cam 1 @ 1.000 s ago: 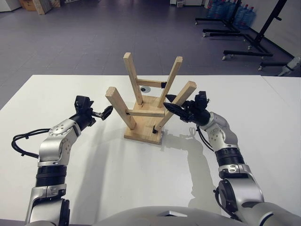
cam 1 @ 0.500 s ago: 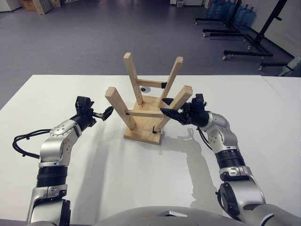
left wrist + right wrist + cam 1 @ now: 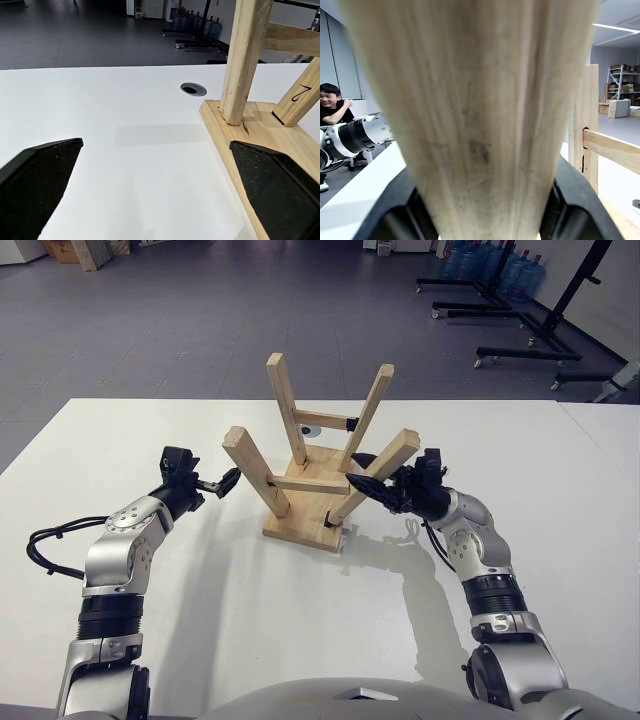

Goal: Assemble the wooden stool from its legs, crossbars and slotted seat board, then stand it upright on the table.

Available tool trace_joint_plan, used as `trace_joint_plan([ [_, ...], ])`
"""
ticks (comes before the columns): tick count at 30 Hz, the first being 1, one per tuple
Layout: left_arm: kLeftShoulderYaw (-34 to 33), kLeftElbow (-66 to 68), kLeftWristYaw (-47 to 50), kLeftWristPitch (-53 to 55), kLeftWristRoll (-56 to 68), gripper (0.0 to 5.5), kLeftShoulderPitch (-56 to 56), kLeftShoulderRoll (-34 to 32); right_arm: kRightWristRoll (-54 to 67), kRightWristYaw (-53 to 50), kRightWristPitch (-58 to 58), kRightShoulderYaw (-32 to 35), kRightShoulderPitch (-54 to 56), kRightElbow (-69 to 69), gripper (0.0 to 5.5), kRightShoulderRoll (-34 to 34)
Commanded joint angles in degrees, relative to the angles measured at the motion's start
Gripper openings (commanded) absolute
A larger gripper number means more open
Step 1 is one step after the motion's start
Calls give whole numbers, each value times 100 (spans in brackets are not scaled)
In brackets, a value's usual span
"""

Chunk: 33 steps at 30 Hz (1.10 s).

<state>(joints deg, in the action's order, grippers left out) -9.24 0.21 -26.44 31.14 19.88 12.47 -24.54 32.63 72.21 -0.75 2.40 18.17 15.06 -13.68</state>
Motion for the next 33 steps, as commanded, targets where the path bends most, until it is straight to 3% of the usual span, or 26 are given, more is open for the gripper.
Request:
trace_joint_plan([
  [1,61,21,-12,-26,-63,540,14,4,-20,-84,-36,-51,-232,-110,206,45],
  [20,20,141,-41,-47,-102,540,117,-43,-238,-642,370,-384,-917,-1363,206,25],
  [33,-113,277,111,-198,-223,540,263,-121,-583,-705,952,-638,-997,-1378,206,7],
])
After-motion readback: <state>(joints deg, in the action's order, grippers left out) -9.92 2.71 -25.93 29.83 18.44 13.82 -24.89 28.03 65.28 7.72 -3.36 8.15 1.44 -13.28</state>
